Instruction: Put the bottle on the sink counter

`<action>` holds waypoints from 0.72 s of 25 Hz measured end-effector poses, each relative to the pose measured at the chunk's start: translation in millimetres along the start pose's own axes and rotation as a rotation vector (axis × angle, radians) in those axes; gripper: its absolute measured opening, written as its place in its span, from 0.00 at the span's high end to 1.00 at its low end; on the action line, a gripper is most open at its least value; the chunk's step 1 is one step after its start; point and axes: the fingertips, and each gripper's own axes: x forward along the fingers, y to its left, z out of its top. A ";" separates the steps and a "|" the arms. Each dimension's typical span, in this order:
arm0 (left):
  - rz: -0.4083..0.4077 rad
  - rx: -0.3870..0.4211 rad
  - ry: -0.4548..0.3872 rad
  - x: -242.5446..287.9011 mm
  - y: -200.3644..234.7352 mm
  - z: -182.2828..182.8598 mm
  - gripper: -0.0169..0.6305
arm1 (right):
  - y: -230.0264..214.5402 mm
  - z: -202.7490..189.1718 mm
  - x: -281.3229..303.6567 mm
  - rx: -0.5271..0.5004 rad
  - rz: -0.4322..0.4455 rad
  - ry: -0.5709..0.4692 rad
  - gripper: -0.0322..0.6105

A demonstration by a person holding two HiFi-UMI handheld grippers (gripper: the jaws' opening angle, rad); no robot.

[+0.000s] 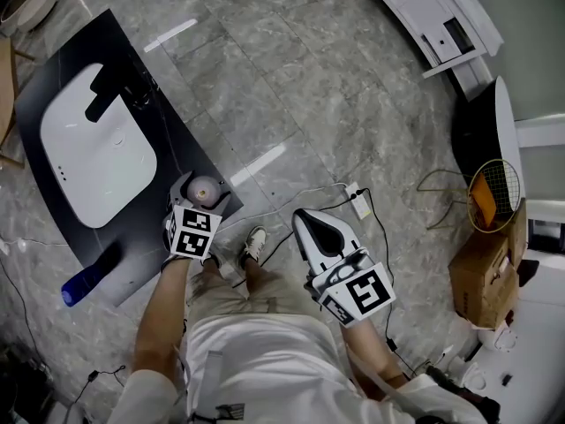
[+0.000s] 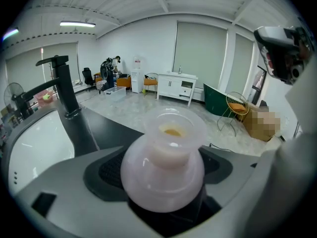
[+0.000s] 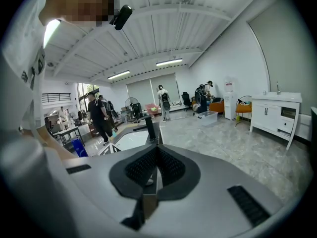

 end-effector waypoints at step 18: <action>0.002 -0.011 0.020 0.1 -0.4 -0.2 0.34 | 7.6 16.9 -21.9 -0.017 -0.026 -0.047 0.93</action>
